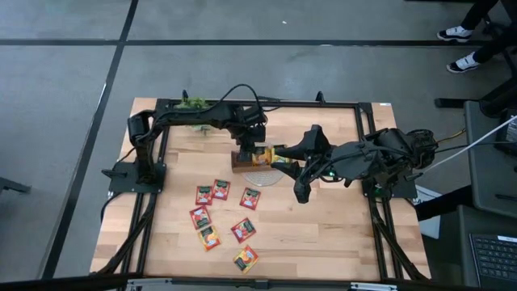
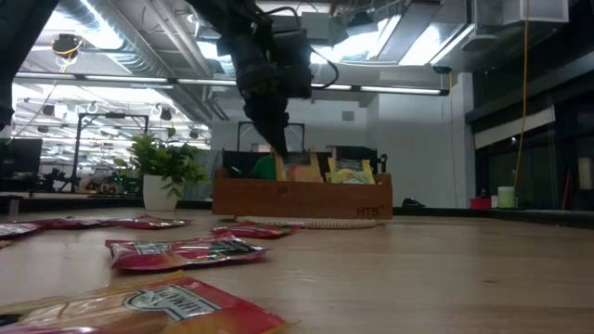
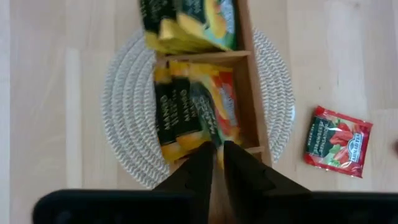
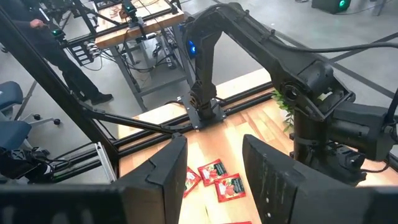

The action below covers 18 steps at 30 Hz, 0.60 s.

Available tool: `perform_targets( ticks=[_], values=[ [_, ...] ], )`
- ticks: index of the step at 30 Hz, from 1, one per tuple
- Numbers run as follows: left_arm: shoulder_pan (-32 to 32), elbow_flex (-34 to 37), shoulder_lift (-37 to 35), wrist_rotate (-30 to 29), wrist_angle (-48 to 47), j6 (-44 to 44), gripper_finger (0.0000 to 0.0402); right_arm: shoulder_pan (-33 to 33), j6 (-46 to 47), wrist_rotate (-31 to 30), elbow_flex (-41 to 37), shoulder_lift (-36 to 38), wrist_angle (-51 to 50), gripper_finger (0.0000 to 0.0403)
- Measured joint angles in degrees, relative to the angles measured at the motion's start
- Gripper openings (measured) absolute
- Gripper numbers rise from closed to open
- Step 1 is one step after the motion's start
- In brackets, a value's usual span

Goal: Pick & Place Tea
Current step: Put the orange tea bag into the middle section of the wooden organizer, then put the red tea bag into the left section of the wooden organizer

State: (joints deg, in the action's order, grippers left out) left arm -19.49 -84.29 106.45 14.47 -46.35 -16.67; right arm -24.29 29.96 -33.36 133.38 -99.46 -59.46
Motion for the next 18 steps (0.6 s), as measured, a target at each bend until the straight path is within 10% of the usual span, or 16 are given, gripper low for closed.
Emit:
perform_targets(
  ticks=[8, 18],
  values=[
    [0.74, 0.00, -0.03, -1.34, 1.85, 3.41, 0.0096, 0.00, 0.00, 0.00, 0.00, 0.00, -0.02, 0.0156],
    [3.45, 1.10, -7.28, 13.92, 1.42, 9.29, 0.0105, 0.00, 4.38, 4.40, -0.30, -1.09, -8.67, 0.0156]
  ],
)
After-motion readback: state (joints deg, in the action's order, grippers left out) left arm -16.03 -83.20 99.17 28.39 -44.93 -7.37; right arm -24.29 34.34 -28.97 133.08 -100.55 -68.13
